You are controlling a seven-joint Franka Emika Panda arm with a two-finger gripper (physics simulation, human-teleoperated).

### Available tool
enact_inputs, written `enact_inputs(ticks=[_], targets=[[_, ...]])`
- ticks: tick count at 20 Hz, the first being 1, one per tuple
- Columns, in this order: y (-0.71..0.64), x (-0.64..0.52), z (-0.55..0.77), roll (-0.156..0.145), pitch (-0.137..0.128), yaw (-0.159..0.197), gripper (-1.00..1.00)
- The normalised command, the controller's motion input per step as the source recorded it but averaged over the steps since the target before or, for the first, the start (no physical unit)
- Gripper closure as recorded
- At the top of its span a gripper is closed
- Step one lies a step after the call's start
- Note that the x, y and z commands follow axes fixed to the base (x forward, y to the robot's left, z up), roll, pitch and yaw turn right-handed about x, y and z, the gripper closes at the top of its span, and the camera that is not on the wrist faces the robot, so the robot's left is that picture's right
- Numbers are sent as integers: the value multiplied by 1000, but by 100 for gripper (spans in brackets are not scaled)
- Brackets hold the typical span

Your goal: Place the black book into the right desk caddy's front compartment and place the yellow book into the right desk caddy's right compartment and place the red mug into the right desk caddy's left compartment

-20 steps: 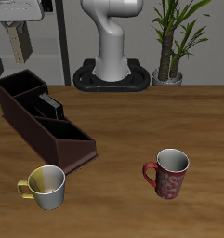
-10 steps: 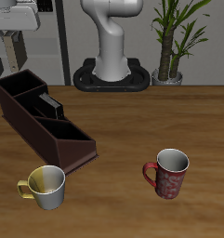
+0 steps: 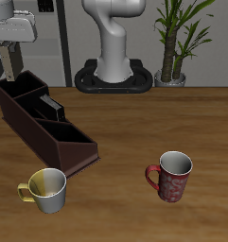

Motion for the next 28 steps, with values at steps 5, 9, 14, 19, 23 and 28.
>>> enact_inputs(ticks=[5, 9, 14, 19, 23, 28], targets=[[-50, 124, -228, -13, 34, -9, 100], [87, 89, -230, 19, 41, -21, 100], [38, 66, -126, -11, 19, -17, 100], [-84, 64, -210, -46, 33, 5, 100], [31, 29, -130, -58, -12, 64, -100], [208, 40, -13, -19, 0, 37, -100]])
